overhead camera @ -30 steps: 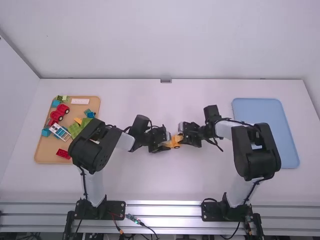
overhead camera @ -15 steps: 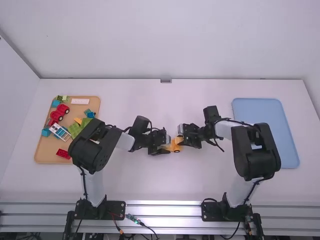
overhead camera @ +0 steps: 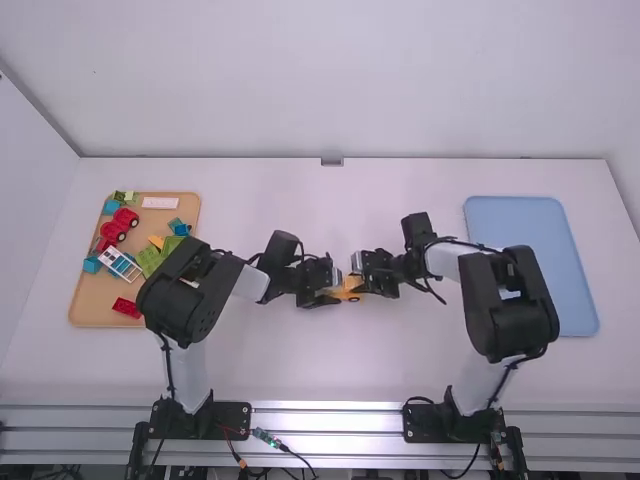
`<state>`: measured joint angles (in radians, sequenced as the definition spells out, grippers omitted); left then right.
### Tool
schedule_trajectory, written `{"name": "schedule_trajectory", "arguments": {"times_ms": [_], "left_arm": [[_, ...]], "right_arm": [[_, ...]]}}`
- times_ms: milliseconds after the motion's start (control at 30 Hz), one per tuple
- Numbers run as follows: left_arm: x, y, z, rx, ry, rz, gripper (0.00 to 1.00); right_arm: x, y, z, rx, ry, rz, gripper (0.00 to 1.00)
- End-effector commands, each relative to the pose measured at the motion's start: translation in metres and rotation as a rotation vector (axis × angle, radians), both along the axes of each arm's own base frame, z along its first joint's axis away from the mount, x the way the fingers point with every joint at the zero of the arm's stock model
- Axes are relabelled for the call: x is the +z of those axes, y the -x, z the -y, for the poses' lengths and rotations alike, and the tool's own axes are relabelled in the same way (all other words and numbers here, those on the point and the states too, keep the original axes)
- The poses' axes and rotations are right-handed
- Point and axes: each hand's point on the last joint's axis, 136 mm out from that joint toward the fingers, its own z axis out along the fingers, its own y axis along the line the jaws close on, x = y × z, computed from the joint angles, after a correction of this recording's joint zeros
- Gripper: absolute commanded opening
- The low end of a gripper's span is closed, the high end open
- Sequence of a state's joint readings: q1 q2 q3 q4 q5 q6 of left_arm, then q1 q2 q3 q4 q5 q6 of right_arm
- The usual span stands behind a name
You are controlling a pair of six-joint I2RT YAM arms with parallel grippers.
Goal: Assemble lego blocks to make yellow taxi
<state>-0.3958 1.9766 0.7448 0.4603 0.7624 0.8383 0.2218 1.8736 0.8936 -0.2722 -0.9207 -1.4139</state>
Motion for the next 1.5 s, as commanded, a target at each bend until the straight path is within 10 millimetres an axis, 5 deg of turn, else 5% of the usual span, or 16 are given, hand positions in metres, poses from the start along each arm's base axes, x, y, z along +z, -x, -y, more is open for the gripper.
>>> {"name": "schedule_trajectory", "arguments": {"times_ms": [0,1467], "left_arm": [[-0.01,0.009,-0.004,0.006,-0.009,-0.049,0.02],[-0.017,0.014,-0.005,-0.013,-0.048,-0.045,0.02]], "right_arm": [[-0.01,0.007,-0.003,-0.008,0.021,-0.038,0.0],[-0.024,0.008,0.004,-0.066,0.035,-0.05,0.0]]}}
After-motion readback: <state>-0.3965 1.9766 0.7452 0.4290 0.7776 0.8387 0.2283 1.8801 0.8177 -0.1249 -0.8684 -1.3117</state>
